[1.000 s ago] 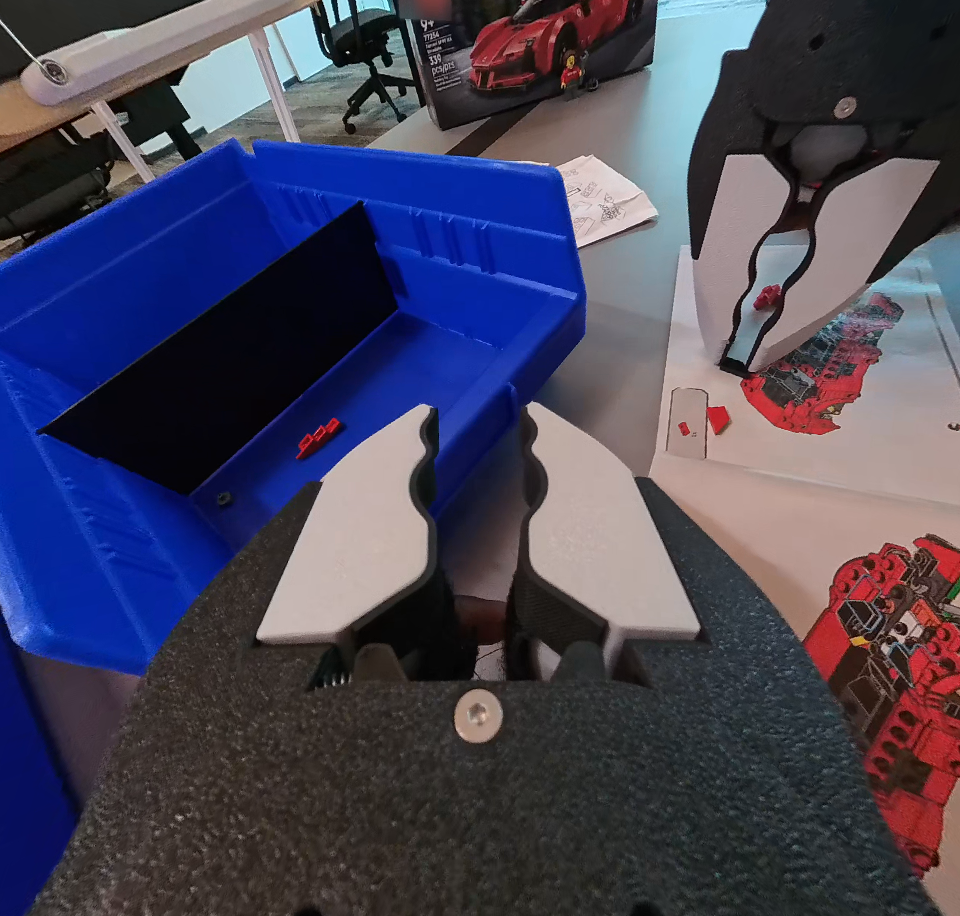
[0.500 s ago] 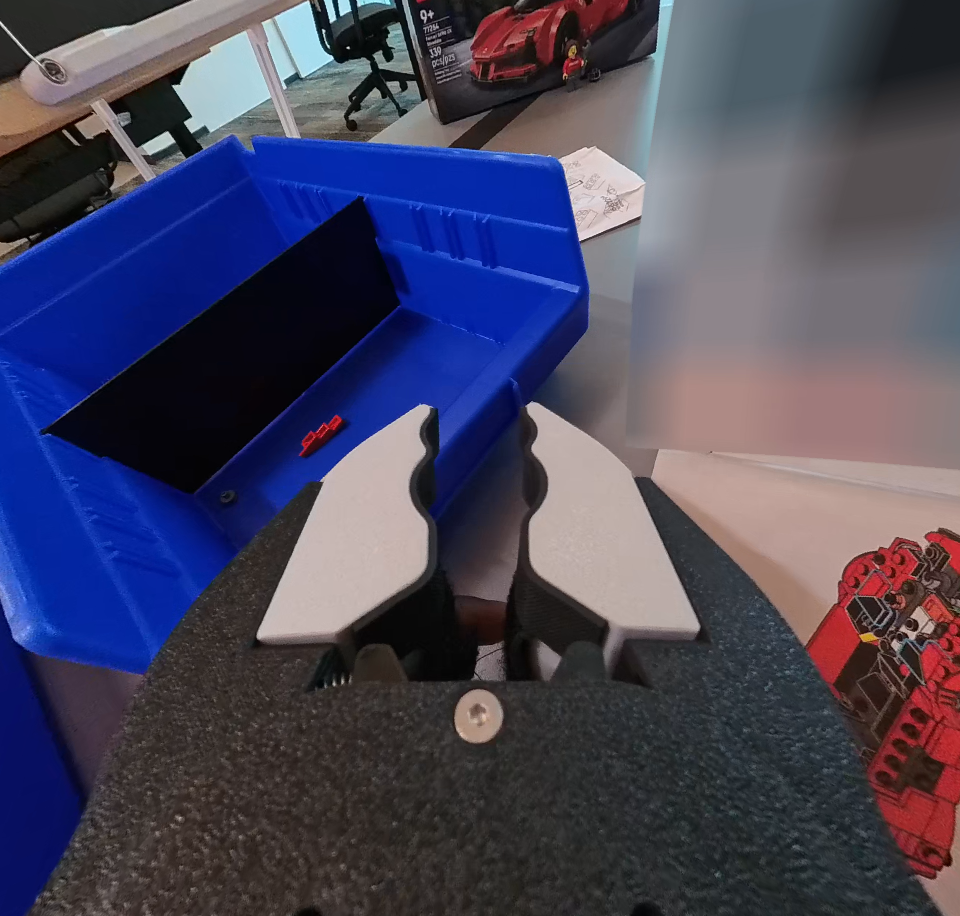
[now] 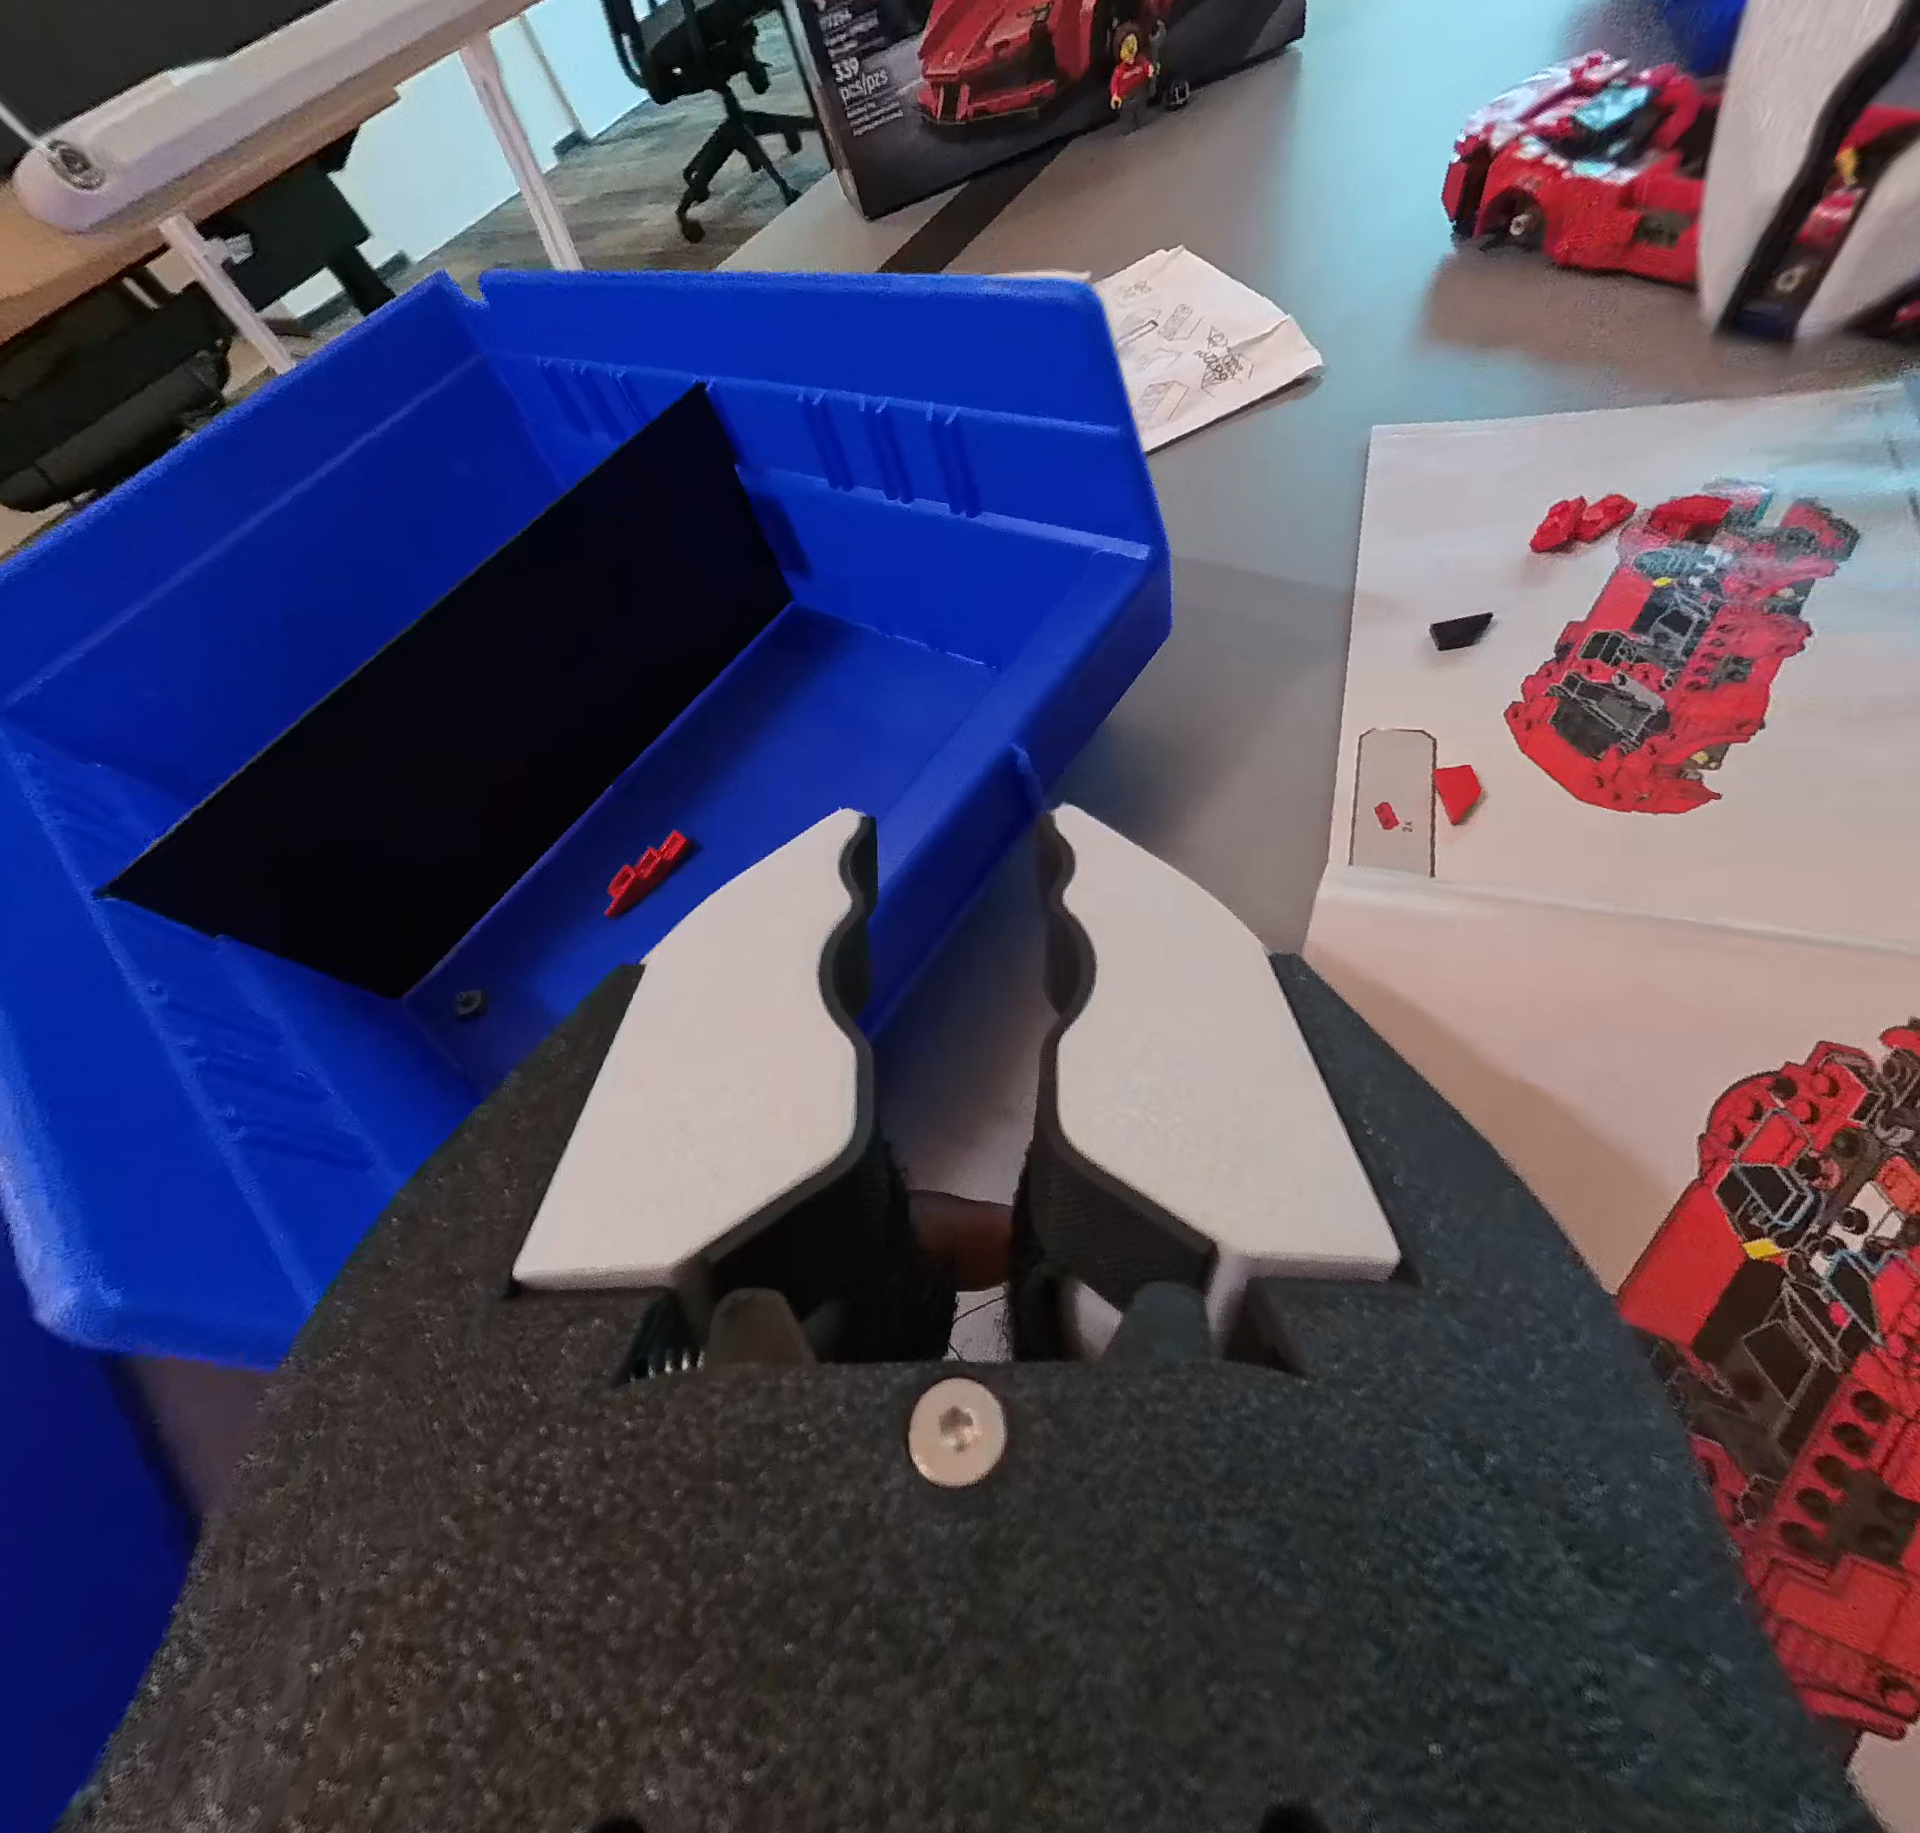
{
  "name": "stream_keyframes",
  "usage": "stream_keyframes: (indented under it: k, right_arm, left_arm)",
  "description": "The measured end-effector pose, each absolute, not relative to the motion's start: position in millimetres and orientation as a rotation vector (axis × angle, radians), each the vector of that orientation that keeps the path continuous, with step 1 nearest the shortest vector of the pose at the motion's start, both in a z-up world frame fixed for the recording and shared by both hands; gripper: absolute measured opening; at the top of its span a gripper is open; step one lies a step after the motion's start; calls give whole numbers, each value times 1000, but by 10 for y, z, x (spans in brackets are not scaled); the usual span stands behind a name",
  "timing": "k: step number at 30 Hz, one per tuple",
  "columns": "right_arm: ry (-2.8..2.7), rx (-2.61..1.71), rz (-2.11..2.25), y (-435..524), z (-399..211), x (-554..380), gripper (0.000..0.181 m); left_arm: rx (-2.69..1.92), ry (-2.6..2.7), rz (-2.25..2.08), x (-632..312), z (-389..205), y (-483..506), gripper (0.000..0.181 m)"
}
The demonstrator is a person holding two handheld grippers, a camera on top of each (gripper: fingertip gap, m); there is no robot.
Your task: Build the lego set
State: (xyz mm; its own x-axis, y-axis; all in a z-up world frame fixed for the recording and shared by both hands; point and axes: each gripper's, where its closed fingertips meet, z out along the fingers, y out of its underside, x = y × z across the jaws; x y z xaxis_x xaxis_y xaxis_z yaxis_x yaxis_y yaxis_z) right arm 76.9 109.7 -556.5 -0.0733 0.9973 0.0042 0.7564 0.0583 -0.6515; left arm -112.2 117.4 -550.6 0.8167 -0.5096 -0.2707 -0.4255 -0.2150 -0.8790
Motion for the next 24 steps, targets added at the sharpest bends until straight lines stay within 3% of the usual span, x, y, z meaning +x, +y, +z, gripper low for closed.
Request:
stream_keyframes:
  k: [5,15,24]
  right_arm:
    - [-1640,-1880,614,1209,-5505,1455,10]
    - [-1196,-2113,256,1568,-5682,2576,10]
    - [-1182,-2182,161,1882,-5941,2695,10]
  left_arm:
    - [-1866,837,-197,-694,-5464,1144,28]
    - [-1848,1321,-483,1080,-5578,967,28]
    - [-2088,1431,-534,1536,-5902,1290,21]
